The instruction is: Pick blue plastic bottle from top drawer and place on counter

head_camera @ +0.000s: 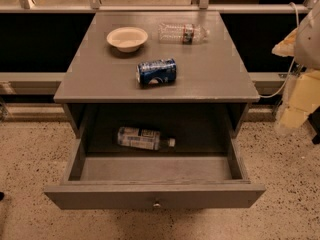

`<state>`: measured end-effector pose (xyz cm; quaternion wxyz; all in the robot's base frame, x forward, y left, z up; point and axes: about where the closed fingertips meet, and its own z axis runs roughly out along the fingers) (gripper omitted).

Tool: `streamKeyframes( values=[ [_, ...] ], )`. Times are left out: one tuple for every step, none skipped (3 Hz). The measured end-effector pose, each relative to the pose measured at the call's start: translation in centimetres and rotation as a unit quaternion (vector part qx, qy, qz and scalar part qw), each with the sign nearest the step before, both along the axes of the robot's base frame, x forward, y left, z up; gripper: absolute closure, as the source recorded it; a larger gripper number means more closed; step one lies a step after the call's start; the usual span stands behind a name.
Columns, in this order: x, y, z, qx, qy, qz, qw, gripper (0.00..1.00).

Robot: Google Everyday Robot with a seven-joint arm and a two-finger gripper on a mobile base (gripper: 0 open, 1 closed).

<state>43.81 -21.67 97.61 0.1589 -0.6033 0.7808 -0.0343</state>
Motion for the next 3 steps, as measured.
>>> streamKeyframes(
  values=[
    [0.0,0.0,0.0,0.000,0.000,0.000,1.0000,0.00],
    [0.9,0.9,-0.8,0.039,-0.019,0.017,0.9989,0.00],
    [0.0,4.9,-2.1,0.102,-0.060,0.066,0.9908,0.00]
  ],
)
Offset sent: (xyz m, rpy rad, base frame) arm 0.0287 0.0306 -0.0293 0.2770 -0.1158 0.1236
